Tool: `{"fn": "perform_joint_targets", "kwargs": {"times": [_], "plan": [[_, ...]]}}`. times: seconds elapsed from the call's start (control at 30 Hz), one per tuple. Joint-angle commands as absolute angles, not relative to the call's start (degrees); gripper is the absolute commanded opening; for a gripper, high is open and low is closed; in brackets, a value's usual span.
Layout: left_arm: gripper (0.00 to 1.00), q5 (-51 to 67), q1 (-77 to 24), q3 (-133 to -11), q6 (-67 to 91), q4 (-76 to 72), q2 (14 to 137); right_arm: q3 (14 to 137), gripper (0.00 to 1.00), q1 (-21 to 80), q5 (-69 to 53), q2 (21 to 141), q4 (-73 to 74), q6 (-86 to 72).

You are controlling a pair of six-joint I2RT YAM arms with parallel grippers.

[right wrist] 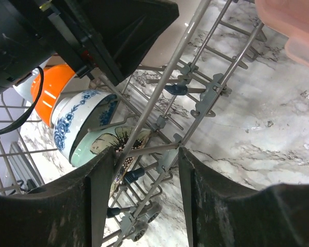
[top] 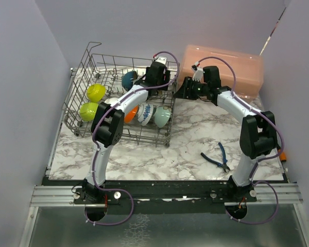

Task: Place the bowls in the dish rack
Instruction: Place the bowl in the dish rack.

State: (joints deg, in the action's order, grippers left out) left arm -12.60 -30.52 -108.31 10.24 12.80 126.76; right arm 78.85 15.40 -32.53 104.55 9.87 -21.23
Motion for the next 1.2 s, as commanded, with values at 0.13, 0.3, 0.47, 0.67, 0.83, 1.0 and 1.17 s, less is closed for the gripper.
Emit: {"fn": "perform_joint_targets", "kwargs": {"times": [0.13,0.3,0.47,0.67,0.83,1.0,1.17], "plan": [[0.00,-11.8,-32.7,-107.4,11.4,11.8,130.2,81.2,0.46,15.1,-34.1,107.1,10.4,-20.8],[0.00,-11.2,-32.8,-107.6,11.8,12.1,130.3,81.4,0.44,15.1,-34.3,107.3,10.8,-20.5],[0.31,-10.2,-32.8,-108.7,12.1,12.2,128.8,81.6,0.44,15.1,-34.3,107.2,11.2,-20.2],[0.71,-8.9,-32.8,-110.3,13.3,12.2,125.9,82.1,0.44,15.1,-33.9,106.7,11.7,-19.9],[0.89,-9.4,-32.7,-111.2,13.6,12.1,123.5,82.1,0.44,15.2,-33.8,106.5,12.0,-19.7],[0.99,-9.2,-32.0,-110.7,14.0,12.2,121.5,82.2,0.44,15.1,-33.5,106.1,12.3,-19.4],[0.99,-7.9,-30.4,-109.2,15.4,12.2,119.1,82.4,0.44,15.2,-33.3,106.0,12.8,-19.0]]}}
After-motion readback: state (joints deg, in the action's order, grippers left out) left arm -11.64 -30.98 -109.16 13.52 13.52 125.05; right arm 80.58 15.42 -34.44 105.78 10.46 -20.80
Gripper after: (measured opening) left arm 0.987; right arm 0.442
